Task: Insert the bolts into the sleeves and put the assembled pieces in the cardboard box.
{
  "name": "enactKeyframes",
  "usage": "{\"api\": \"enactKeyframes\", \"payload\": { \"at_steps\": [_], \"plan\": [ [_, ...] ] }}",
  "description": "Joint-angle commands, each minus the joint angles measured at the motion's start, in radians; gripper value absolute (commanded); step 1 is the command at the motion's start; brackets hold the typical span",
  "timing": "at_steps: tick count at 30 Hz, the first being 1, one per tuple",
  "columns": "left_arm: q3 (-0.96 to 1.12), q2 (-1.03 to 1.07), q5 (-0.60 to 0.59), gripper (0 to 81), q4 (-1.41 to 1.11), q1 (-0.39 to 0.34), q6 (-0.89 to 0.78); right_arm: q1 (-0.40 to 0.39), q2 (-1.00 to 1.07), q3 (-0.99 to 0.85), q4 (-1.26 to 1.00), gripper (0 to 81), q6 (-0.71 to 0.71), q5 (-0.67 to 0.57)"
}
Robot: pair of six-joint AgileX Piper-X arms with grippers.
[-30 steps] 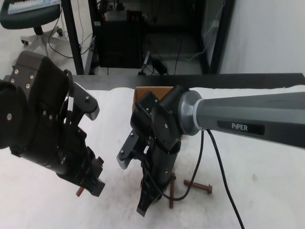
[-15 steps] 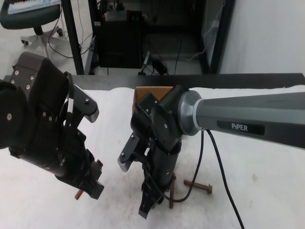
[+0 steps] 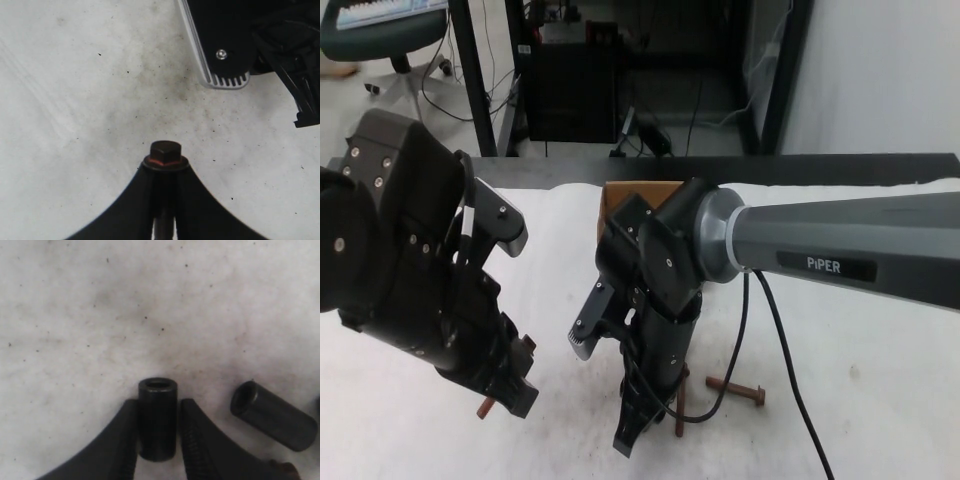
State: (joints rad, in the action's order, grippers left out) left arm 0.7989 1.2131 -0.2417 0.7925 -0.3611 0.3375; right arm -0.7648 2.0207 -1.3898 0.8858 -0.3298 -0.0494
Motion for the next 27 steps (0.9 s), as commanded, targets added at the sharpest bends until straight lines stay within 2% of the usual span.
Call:
{"api": "enactKeyframes", "payload": {
  "at_steps": [1,27],
  "plan": [
    [0.005,-0.015,-0.007,0.0,0.004,-0.004,-0.008,0.01,0.008,0.002,0.002,26.8,-0.006,0.014],
    [0.005,-0.015,-0.007,0.0,0.004,-0.004,-0.008,0.01,0.011,0.002,-0.035,27.0,-0.006,0.014]
  ]
}}
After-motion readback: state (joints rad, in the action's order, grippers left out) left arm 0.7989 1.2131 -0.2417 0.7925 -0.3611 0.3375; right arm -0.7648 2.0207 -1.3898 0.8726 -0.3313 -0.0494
